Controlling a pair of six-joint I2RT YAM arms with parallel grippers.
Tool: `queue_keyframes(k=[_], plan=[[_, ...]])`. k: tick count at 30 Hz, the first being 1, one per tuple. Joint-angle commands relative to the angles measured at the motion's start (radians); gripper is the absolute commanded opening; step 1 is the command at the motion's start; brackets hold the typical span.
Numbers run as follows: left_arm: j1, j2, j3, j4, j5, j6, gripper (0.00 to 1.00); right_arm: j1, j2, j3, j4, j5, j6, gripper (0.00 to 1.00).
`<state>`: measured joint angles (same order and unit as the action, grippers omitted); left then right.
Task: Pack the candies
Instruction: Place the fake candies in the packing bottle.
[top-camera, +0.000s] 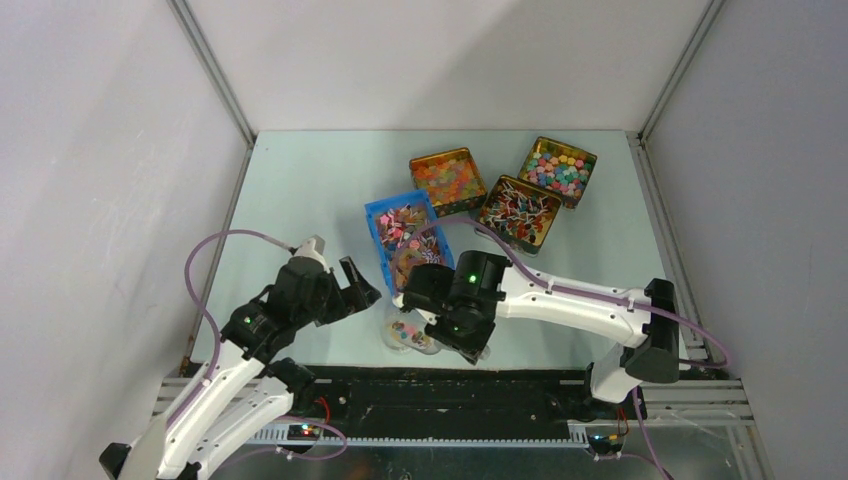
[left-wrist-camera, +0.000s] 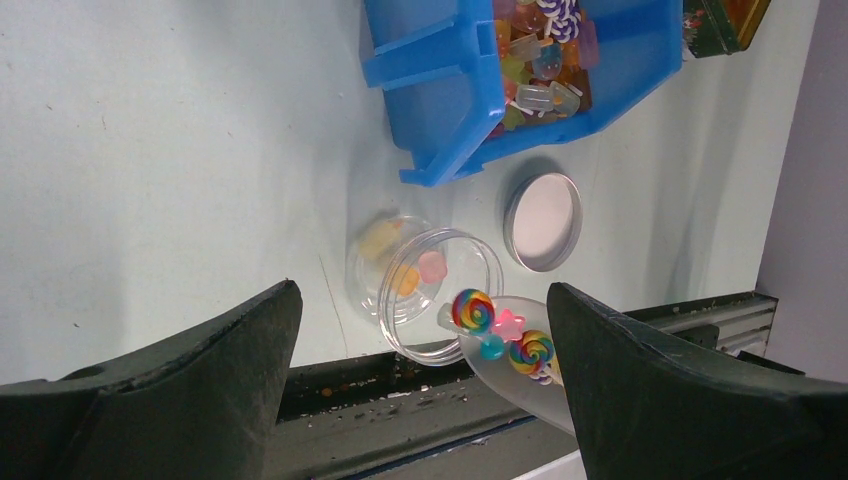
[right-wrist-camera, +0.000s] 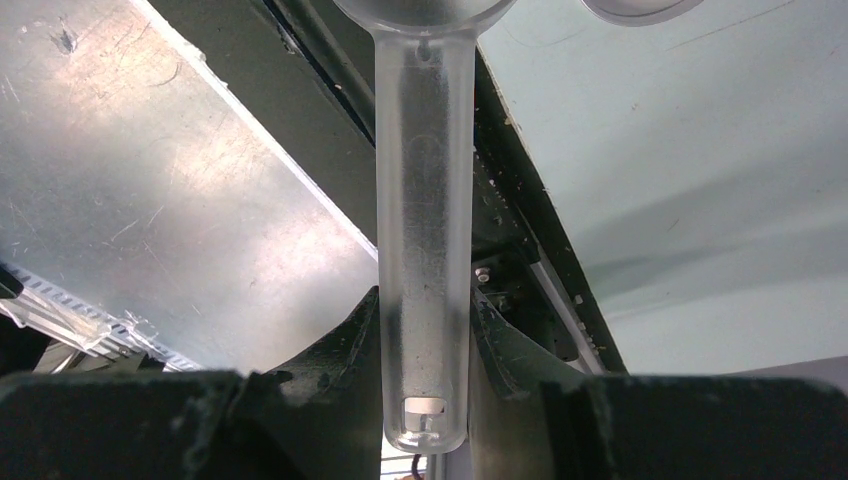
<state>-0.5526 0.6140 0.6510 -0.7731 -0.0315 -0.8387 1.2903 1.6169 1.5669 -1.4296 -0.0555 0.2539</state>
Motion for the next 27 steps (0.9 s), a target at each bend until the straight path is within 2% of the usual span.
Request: queue_keyframes(k=[1, 20, 27], plan=[[-0.006, -0.008, -0.007, 0.005, -0.021, -0.013, 1.00, 0.012, 0.012, 0.058, -0.030, 0.026, -0.013, 0.00], [-0.006, -0.005, -0.007, 0.002, -0.020, -0.013, 1.00, 0.024, 0.044, 0.094, -0.081, 0.030, -0.027, 0.00], [-0.006, -0.010, -0.008, -0.004, -0.016, -0.008, 0.99, 0.020, 0.057, 0.108, -0.091, -0.037, -0.012, 0.00]])
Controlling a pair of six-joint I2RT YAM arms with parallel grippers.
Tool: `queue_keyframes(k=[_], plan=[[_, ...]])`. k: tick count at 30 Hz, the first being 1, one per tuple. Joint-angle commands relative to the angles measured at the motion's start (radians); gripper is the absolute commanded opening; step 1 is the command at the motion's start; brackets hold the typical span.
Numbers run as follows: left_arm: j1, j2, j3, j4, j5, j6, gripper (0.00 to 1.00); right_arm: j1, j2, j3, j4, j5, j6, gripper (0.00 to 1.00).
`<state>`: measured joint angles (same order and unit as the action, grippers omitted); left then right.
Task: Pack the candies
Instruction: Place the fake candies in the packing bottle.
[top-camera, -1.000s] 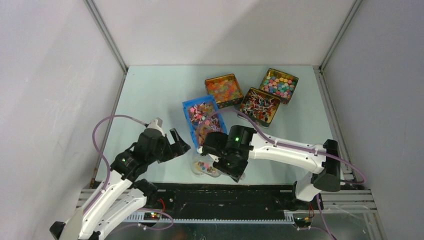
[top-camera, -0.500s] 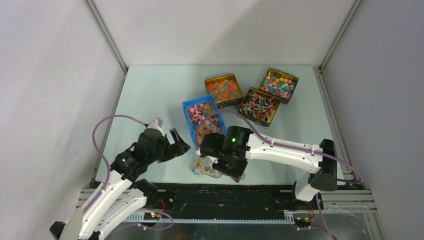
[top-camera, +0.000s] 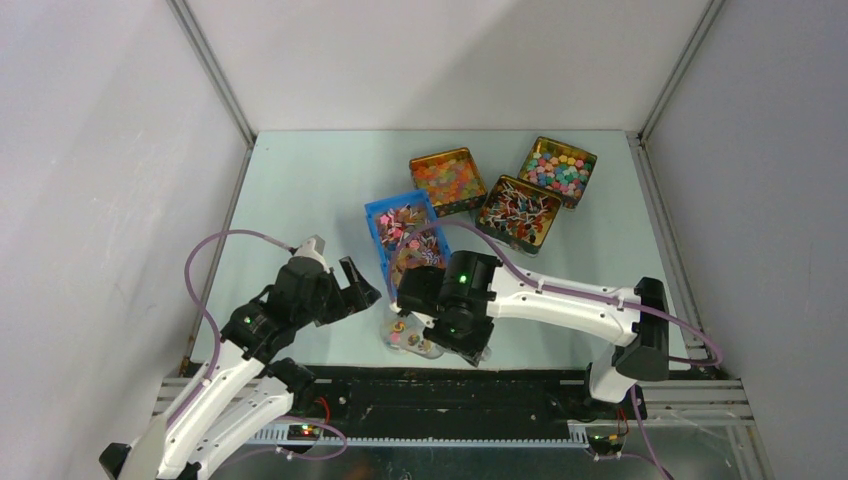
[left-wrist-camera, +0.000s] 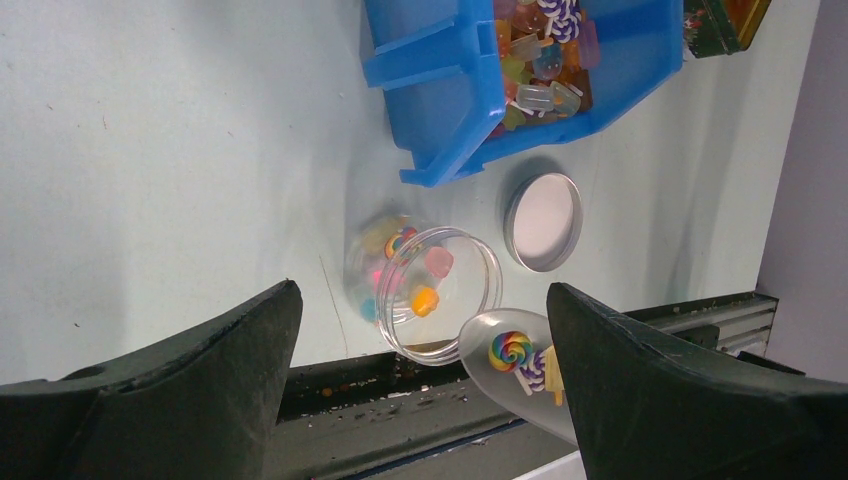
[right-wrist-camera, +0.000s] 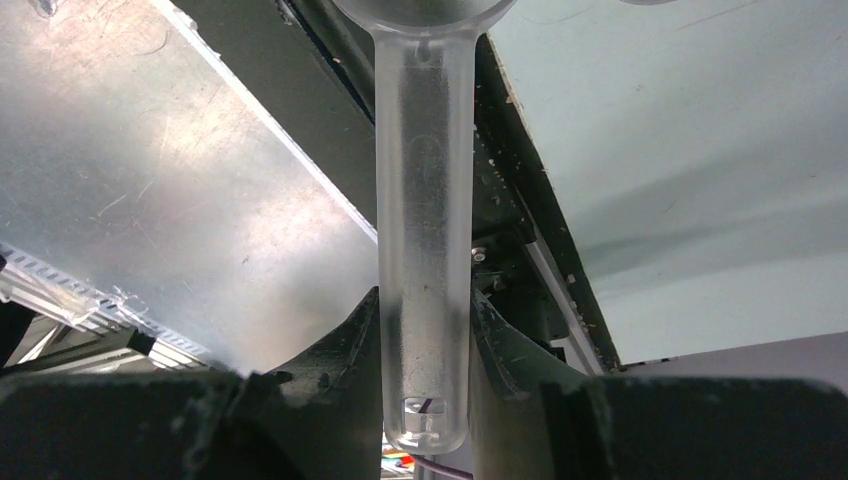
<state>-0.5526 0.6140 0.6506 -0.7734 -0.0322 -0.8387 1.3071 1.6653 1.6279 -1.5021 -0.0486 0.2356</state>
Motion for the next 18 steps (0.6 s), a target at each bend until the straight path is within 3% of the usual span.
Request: queue_keyframes(k=[1, 18], plan=[[-0.006, -0.011, -0.009, -0.006, -0.015, -0.007, 0.99, 0.001, 0.014, 0.048, -0.021, -0.049, 0.010, 0.00], [-0.006, -0.041, -0.014, -0.032, -0.025, -0.014, 0.99, -0.107, 0.022, -0.001, 0.020, -0.226, 0.049, 0.00]])
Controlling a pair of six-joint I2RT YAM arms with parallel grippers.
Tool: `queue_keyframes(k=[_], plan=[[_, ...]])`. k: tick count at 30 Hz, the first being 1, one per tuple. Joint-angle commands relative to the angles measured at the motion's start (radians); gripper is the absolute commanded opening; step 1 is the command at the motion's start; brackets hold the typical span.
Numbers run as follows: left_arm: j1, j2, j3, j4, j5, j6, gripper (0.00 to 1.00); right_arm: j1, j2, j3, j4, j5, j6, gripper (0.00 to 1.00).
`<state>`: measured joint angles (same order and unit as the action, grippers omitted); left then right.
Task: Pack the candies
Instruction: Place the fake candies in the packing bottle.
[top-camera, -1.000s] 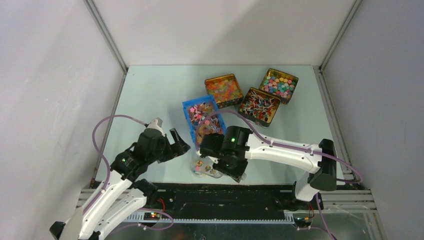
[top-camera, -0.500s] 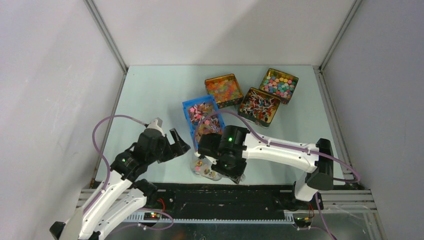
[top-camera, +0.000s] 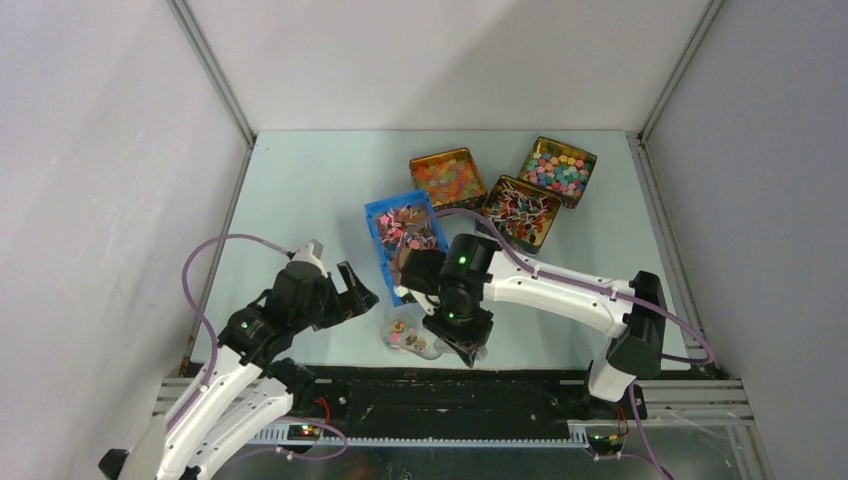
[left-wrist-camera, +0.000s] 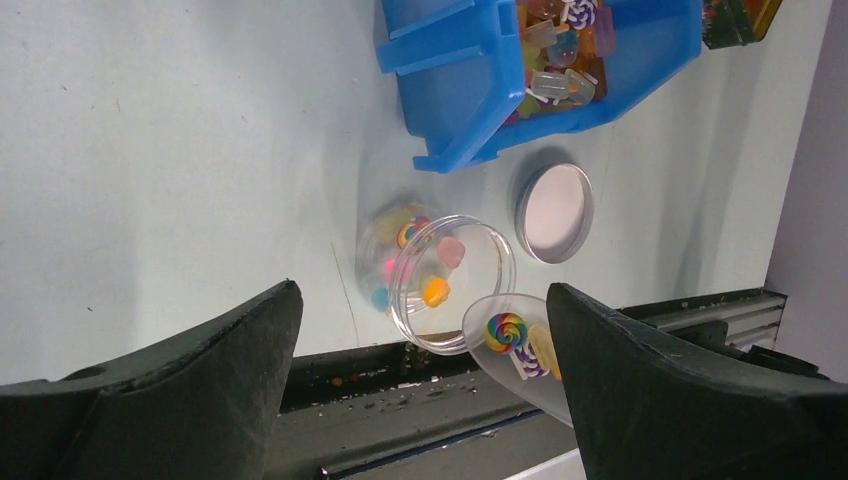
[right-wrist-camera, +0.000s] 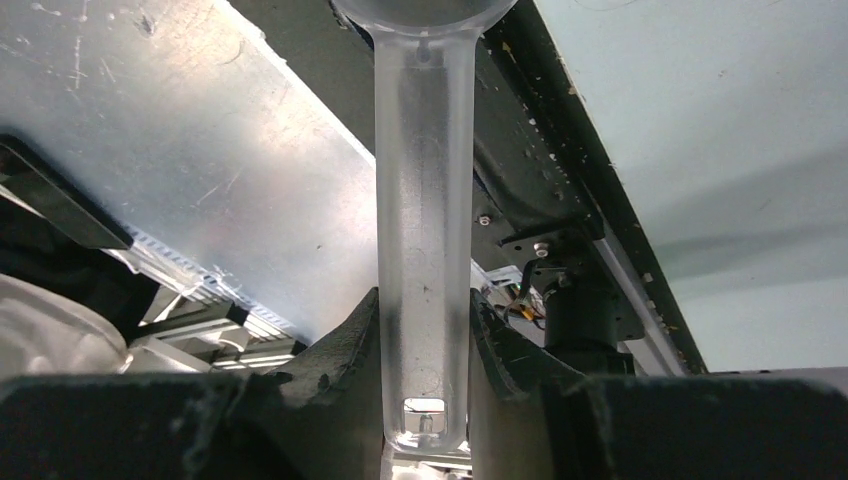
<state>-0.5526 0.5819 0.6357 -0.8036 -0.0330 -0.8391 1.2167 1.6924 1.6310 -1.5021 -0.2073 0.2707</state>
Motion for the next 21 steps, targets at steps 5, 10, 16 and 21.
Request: queue_keyframes(k=[5, 10, 16, 21], plan=[[-0.007, -0.008, 0.005, -0.005, -0.026, -0.014, 0.99, -0.039, -0.001, -0.011, 0.026, -0.107, 0.018, 0.00], [-0.007, -0.012, 0.006, -0.007, -0.030, -0.019, 0.99, -0.062, -0.003, -0.015, 0.031, -0.151, 0.030, 0.00], [-0.007, -0.020, -0.002, -0.011, -0.031, -0.022, 0.99, -0.090, 0.002, -0.033, 0.043, -0.181, 0.034, 0.00], [-0.007, -0.027, -0.014, -0.006, -0.033, -0.033, 0.99, -0.097, 0.010, -0.024, 0.038, -0.193, 0.043, 0.00]])
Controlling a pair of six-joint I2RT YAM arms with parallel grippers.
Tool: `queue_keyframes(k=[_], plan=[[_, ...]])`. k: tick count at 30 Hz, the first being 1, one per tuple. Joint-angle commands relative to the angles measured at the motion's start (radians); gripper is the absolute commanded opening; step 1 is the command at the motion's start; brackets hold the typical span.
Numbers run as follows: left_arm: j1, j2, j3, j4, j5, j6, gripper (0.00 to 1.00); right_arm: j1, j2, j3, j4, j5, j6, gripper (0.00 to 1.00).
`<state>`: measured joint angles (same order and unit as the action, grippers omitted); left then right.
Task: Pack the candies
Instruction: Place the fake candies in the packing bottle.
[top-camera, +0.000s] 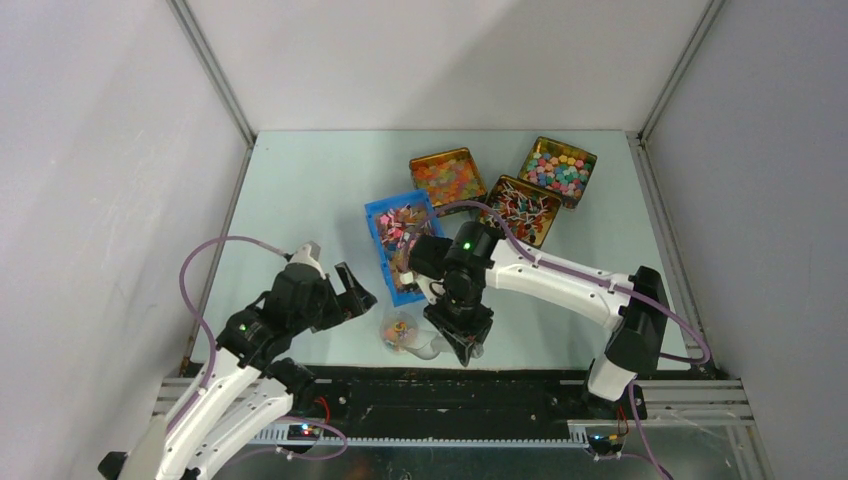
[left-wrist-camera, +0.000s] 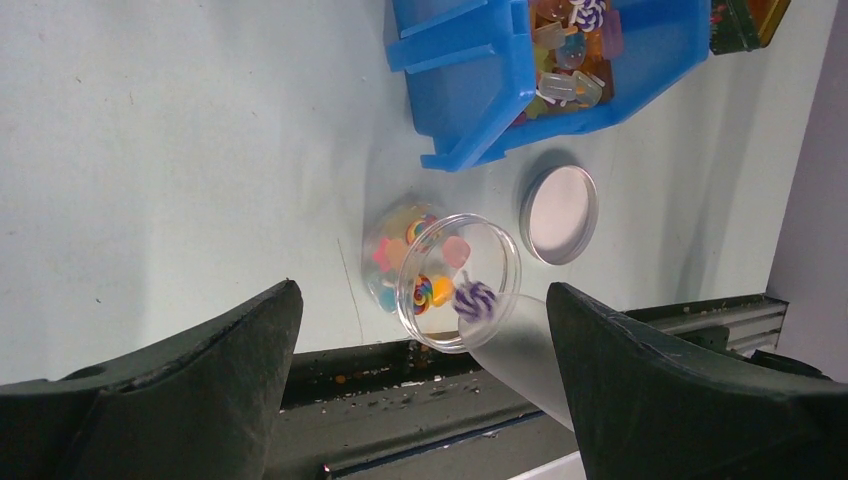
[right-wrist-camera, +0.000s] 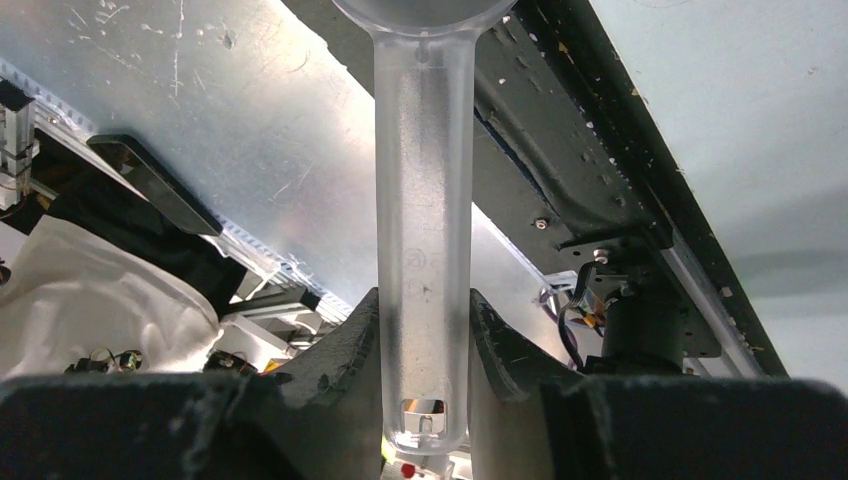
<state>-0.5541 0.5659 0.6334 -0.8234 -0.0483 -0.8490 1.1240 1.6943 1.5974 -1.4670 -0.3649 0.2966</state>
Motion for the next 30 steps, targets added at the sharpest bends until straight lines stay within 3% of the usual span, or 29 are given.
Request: queue_keyframes(k=[1, 20, 30], plan=[[-0.006, -0.012, -0.014, 0.016, -0.018, -0.024, 0.99, -0.006, 0.008, 0.014, 0.001, -0.036, 0.018, 0.00], [-0.006, 0.040, -0.021, 0.066, 0.009, -0.033, 0.99, -0.028, -0.043, 0.029, 0.046, -0.016, -0.019, 0.00], [-0.004, 0.125, -0.039, 0.228, 0.091, -0.083, 0.99, -0.049, -0.115, 0.011, 0.075, 0.173, -0.021, 0.00]])
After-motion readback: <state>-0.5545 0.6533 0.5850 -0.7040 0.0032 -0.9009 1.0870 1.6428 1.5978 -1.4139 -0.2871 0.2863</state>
